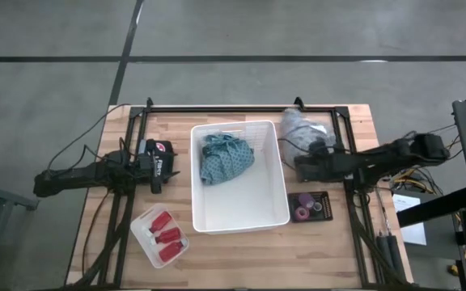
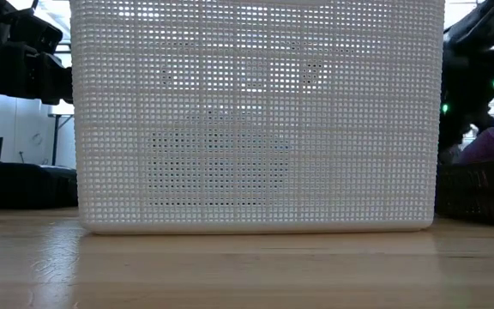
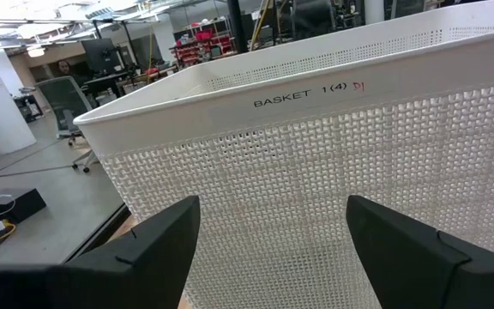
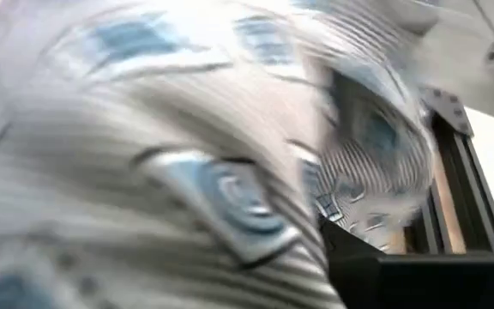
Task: Pick & place medical supplies in basket/bin
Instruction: Put the light blue patient gown into the organizer bin
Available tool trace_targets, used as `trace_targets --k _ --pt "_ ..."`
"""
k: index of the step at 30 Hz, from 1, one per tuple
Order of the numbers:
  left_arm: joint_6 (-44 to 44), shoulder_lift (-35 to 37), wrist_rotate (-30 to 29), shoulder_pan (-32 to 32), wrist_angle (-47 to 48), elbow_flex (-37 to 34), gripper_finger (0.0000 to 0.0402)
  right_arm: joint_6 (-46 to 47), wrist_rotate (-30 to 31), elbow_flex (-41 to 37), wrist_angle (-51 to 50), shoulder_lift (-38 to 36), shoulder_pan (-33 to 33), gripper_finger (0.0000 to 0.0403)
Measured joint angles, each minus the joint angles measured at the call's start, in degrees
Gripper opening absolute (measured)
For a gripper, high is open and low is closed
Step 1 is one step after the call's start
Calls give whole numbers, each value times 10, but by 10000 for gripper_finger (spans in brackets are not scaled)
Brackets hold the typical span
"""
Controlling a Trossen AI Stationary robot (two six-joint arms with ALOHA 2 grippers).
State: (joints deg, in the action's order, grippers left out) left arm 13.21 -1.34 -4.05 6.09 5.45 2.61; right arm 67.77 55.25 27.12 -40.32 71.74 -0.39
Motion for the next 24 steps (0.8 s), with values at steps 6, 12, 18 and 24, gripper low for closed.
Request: trace_targets --k 6,12,18,24 --pt "0 0 0 0 0 0 299 -7 52 1 0 -97 37 12" --pt "0 0 0 0 0 0 299 -9 99 1 1 -154 70 12" --pt "0 0 0 0 0 0 299 -4 167 1 2 -185 113 12" --pt "0 0 0 0 0 0 299 11 284 2 3 -212 163 12"
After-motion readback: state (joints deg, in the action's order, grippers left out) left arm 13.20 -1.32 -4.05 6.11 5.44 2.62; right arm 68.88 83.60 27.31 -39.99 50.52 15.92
